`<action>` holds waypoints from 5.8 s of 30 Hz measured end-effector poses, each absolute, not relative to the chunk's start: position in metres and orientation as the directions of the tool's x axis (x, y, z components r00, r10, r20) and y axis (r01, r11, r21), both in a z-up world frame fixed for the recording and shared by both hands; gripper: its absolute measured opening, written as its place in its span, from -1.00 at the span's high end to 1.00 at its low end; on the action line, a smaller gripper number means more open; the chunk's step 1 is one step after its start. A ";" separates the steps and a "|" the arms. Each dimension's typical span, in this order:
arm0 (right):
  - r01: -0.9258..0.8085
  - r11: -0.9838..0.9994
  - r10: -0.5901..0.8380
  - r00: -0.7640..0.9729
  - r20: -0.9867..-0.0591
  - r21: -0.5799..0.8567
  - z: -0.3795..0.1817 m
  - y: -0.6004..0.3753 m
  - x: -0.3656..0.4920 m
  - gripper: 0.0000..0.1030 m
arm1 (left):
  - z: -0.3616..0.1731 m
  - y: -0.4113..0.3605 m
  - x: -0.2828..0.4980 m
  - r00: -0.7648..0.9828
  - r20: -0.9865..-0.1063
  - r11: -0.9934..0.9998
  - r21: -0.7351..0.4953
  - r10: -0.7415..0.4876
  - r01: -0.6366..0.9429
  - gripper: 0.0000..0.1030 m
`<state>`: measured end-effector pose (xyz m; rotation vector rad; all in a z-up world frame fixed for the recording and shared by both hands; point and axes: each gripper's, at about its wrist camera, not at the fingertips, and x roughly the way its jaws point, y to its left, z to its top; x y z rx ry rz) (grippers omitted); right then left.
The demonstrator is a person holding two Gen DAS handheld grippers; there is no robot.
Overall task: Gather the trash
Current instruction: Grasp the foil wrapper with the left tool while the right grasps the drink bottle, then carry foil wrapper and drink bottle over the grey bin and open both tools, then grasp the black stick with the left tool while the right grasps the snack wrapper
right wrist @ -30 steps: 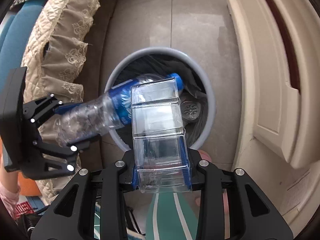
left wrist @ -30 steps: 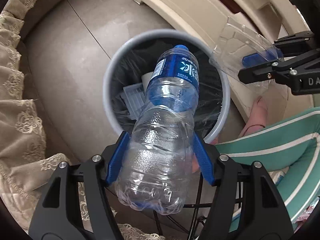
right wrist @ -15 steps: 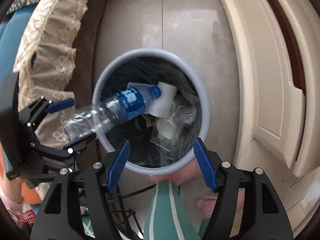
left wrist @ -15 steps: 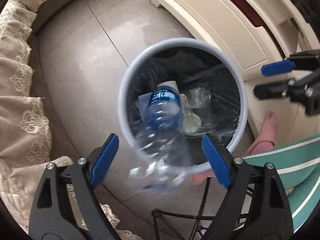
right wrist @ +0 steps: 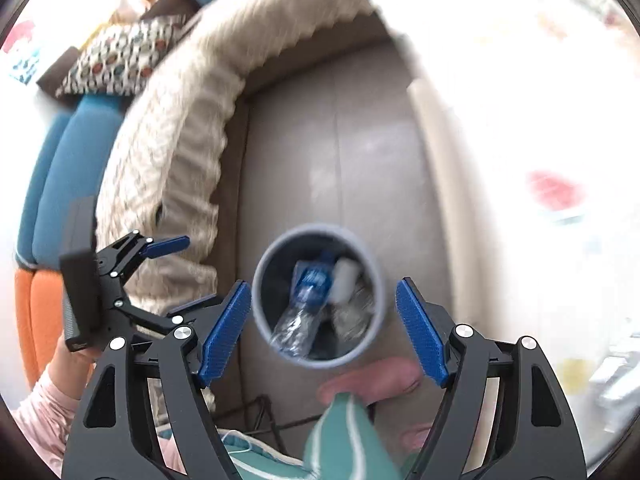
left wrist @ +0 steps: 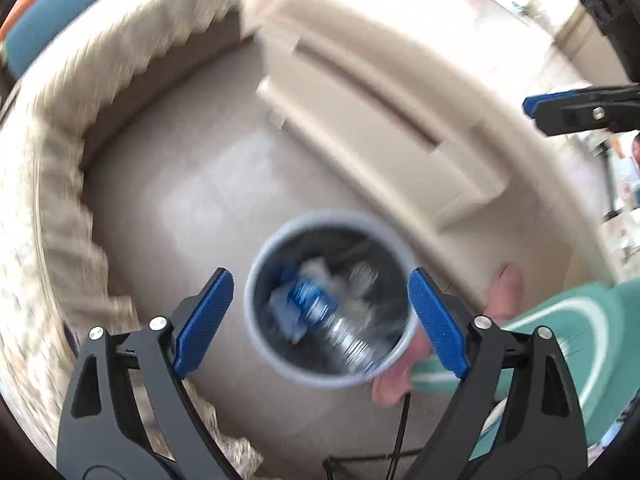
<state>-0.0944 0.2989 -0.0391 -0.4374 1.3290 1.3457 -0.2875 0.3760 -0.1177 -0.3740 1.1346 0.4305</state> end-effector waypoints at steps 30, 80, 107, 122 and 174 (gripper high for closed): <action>-0.431 0.805 0.459 0.019 -0.888 0.407 -0.068 -0.009 0.170 -0.69 | -0.100 0.184 0.025 0.400 -0.914 0.995 -0.089 -0.061 -0.052 -0.87; -0.365 0.600 0.744 -0.072 -0.664 0.712 -0.014 0.003 0.167 0.30 | -0.079 0.231 0.002 0.444 -0.896 0.986 -0.087 -0.014 -0.144 0.82; -0.629 0.416 0.430 -0.500 -0.752 0.657 -0.111 0.271 -0.078 0.30 | -0.129 0.408 -0.299 0.272 -0.949 0.816 -0.028 0.159 -0.577 0.82; -0.775 0.459 0.192 -0.391 -0.900 0.435 -0.200 0.334 -0.147 0.29 | -0.245 0.420 -0.337 0.182 -0.983 0.732 -0.126 -0.002 -0.669 0.82; -0.398 0.789 0.538 0.079 -0.839 0.469 -0.017 -0.065 0.124 -0.46 | -0.039 0.176 -0.030 0.533 -0.841 0.985 -0.152 -0.088 -0.077 -0.76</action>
